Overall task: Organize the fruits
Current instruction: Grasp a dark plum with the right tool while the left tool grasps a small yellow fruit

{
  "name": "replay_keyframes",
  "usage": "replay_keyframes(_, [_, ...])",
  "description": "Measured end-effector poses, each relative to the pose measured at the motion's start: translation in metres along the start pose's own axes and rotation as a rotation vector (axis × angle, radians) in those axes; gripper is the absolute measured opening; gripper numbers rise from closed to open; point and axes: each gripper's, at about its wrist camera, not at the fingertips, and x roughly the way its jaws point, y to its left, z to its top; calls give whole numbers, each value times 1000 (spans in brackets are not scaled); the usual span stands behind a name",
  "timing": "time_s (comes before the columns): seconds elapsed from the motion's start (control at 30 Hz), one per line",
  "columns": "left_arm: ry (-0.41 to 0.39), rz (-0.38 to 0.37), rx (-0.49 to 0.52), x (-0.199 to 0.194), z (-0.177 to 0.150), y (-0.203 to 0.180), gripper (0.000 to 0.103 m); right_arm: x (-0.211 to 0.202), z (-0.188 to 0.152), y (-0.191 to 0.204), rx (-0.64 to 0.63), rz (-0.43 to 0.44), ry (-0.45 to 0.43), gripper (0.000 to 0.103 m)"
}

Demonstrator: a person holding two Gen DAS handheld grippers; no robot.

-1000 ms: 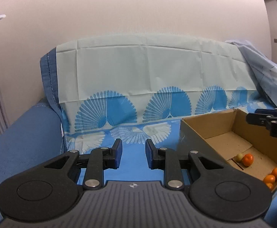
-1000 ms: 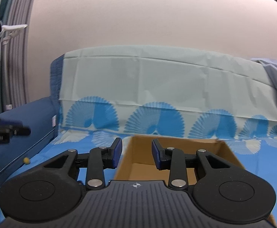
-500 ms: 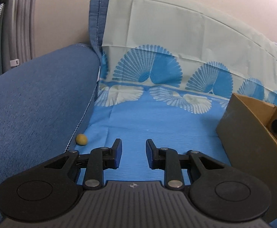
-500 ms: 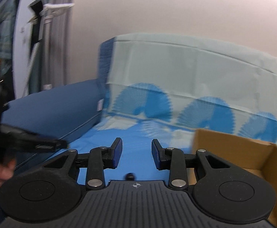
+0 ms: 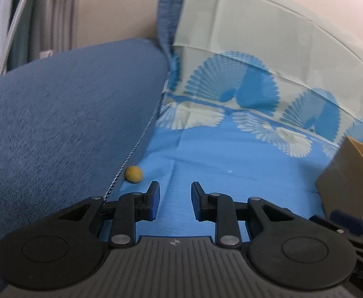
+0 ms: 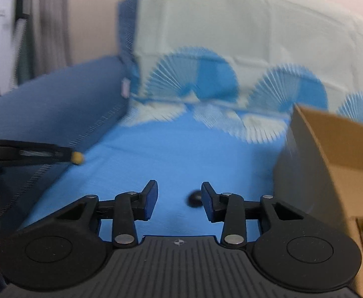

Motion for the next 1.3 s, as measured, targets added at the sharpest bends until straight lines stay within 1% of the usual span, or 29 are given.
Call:
replay_keyframes(0.1, [18, 32, -65, 12, 1, 8, 31, 26, -3, 2, 39, -54, 26, 57])
replay_keyframes(0.2, [32, 60, -133, 24, -1, 16, 33, 50, -6, -1, 78, -82, 46, 61])
replay_keyframes(0.33, [77, 96, -208, 47, -2, 24, 33, 77, -15, -7, 102, -97, 79, 62])
replay_keyframes(0.43, [79, 125, -214, 60, -2, 19, 34, 93, -22, -14, 144, -84, 117, 61])
replay_keyframes(0.47, [70, 132, -209, 64, -1, 16, 35, 97, -24, -16, 166, -77, 126, 61])
replay_keyframes(0.53, [49, 152, -218, 70, 0, 12, 47, 99, -28, -16, 177, -81, 108, 63])
replay_keyframes(0.57, [43, 161, -236, 75, 1, 11, 49, 100, -29, -13, 162, -89, 101, 62])
replay_keyframes(0.63, [44, 189, -297, 86, 2, 13, 50, 99, -32, -8, 143, -99, 73, 55])
replay_keyframes(0.67, [48, 214, -320, 92, 2, 13, 51, 98, -35, -7, 137, -103, 58, 52])
replay_keyframes(0.73, [69, 270, -361, 104, 2, 14, 51, 95, -37, -6, 140, -115, 39, 40])
replay_keyframes(0.77, [70, 281, -384, 108, 2, 17, 51, 95, -37, -8, 148, -123, 34, 37])
replay_keyframes(0.8, [59, 295, -405, 112, 3, 18, 51, 93, -38, -10, 162, -127, 29, 31])
replay_keyframes(0.83, [53, 307, -421, 115, 5, 20, 51, 92, -38, -12, 176, -132, 23, 28])
replay_keyframes(0.97, [36, 354, -453, 125, 9, 18, 51, 92, -40, -16, 202, -129, 14, 28])
replay_keyframes(1.03, [31, 375, -461, 128, 10, 18, 49, 92, -41, -15, 195, -134, 13, 28])
replay_keyframes(1.07, [30, 385, -464, 128, 10, 18, 44, 93, -40, -14, 191, -137, 12, 28])
replay_keyframes(1.1, [32, 399, -474, 128, 9, 19, 33, 93, -41, -14, 190, -138, 12, 28])
replay_keyframes(1.13, [35, 407, -488, 127, 9, 22, 27, 93, -40, -14, 191, -137, 12, 28])
replay_keyframes(1.2, [36, 379, -506, 126, 9, 27, 27, 91, -41, -15, 202, -137, 8, 28])
replay_keyframes(1.3, [47, 348, -486, 120, 8, 27, 27, 83, -41, -15, 207, -140, -10, 28])
